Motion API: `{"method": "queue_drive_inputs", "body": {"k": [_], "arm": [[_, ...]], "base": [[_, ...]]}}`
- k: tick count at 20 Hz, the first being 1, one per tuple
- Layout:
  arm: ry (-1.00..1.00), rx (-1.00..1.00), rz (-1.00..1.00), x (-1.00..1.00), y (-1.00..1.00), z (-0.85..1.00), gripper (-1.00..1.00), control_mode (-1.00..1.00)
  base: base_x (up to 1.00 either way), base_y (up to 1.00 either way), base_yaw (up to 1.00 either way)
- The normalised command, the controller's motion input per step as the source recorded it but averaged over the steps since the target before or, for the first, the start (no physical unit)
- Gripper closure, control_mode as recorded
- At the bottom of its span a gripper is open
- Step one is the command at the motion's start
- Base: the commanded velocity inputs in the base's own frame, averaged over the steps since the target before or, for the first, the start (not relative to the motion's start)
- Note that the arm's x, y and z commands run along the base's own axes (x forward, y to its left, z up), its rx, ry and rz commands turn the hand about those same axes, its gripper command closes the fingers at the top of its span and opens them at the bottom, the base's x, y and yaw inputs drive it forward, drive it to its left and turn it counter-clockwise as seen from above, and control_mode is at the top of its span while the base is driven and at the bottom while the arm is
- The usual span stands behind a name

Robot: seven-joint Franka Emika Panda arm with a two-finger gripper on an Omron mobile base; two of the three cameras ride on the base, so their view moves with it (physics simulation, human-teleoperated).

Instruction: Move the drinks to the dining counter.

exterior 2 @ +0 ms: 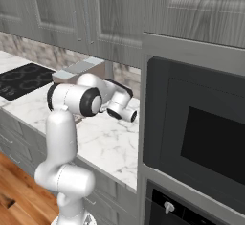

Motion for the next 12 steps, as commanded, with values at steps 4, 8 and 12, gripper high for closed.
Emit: {"method": "queue_drive_inputs", "body": {"k": [4,8,12], "arm": [[0.00,0.00,0.00,0.30,-0.03,-0.12,-1.00,-1.00],[0.00,0.00,0.00,0.29,-0.11,-0.13,-1.00,-1.00],[0.00,0.00,0.00,0.27,-0.08,-0.12,-1.00,-1.00]], "base": [[0.00,0.00,0.00],[0.00,0.00,0.00],[0.00,0.00,0.00]]}}
